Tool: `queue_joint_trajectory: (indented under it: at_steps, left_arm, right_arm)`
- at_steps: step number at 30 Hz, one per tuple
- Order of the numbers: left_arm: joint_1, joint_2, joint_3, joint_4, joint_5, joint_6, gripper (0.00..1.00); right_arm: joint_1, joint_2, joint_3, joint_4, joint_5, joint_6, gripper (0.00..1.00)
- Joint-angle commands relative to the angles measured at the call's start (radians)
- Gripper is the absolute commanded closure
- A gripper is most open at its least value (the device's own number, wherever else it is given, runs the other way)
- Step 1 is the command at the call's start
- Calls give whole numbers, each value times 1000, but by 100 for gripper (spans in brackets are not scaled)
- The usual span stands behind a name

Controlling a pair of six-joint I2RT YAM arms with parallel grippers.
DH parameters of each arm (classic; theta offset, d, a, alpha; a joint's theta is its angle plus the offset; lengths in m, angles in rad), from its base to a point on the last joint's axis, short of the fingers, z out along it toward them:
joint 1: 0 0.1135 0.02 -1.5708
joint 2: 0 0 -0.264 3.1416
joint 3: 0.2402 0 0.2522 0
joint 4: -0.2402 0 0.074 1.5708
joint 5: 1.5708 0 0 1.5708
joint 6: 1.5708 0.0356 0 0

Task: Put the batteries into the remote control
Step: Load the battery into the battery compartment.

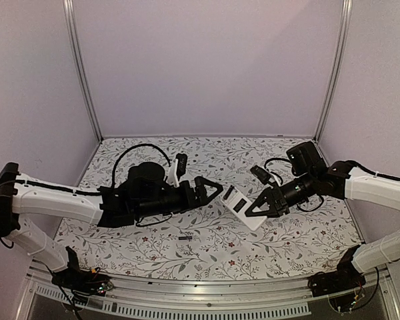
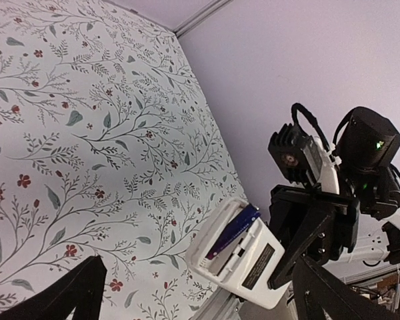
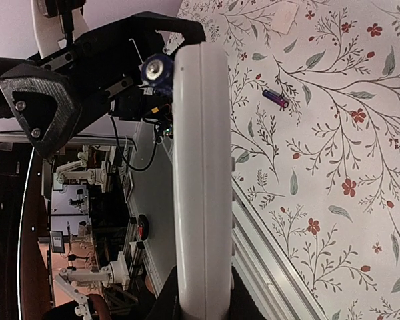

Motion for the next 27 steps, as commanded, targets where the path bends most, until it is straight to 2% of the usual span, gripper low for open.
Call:
queue_joint_trajectory:
  at_steps: [1, 11, 27]
  left_arm:
    - [-45, 64, 23, 152, -32, -133, 1]
    - [-56, 189, 45, 308, -67, -272, 2]
    - [-51, 267, 71, 401, -84, -395, 21]
  right_arm:
    - [4, 14, 31, 84, 11, 56, 100]
    - [4, 5, 24, 93, 23, 76, 100]
    - [6, -4, 23, 70, 50, 56, 100]
